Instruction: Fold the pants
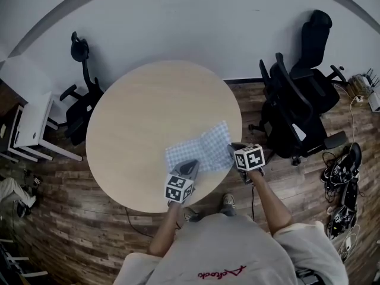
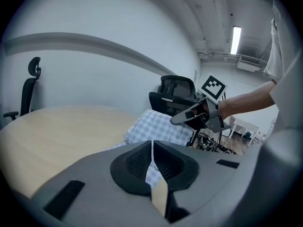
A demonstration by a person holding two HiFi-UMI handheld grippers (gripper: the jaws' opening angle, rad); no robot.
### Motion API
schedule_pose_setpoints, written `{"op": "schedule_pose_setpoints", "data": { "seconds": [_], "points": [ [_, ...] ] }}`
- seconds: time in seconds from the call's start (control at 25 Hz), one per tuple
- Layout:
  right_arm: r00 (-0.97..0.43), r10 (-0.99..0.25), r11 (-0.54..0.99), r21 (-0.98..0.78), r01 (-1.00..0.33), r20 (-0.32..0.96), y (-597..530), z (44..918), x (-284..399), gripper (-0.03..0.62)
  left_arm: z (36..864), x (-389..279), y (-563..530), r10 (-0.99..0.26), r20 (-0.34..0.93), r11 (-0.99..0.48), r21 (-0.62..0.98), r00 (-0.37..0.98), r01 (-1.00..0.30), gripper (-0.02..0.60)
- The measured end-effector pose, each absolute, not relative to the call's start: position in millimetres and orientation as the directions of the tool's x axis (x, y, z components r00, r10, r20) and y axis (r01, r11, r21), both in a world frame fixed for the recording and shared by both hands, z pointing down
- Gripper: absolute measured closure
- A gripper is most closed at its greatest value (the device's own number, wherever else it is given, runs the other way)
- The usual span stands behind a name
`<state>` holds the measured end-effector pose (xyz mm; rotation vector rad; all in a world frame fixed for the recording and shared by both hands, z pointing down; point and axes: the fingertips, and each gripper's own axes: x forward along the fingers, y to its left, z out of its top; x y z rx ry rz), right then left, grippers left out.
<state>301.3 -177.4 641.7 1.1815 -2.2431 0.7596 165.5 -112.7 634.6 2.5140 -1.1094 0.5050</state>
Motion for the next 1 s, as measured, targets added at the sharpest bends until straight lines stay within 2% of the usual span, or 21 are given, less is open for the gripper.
{"op": "schedule_pose_setpoints", "data": {
  "seconds": [0.44, 0.72, 1.0],
  "points": [
    [-0.540, -0.505, 0.617, -0.156, -0.772, 0.674, -144.5, 625.9, 154.6, 0.537, 629.1, 81.8, -90.6, -0.681, 0.412, -0.591, 0.179, 0.606, -0.786, 0.543],
    [-0.450, -0.390, 0.711, -0.047, -0.701, 0.803, -119.1, 695.5, 67.8, 0.537, 646.3, -3.1, -68.0, -0.739, 0.450, -0.472, 0.188, 0.502, -0.862, 0.543],
    [-0.354, -0.370, 0.735, 0.038, -0.677, 0.859, -108.9, 760.9, 37.0, 0.537, 661.8, -66.6, -42.3, -0.761, 0.500, -0.374, 0.185, 0.415, -0.909, 0.543]
  ]
}}
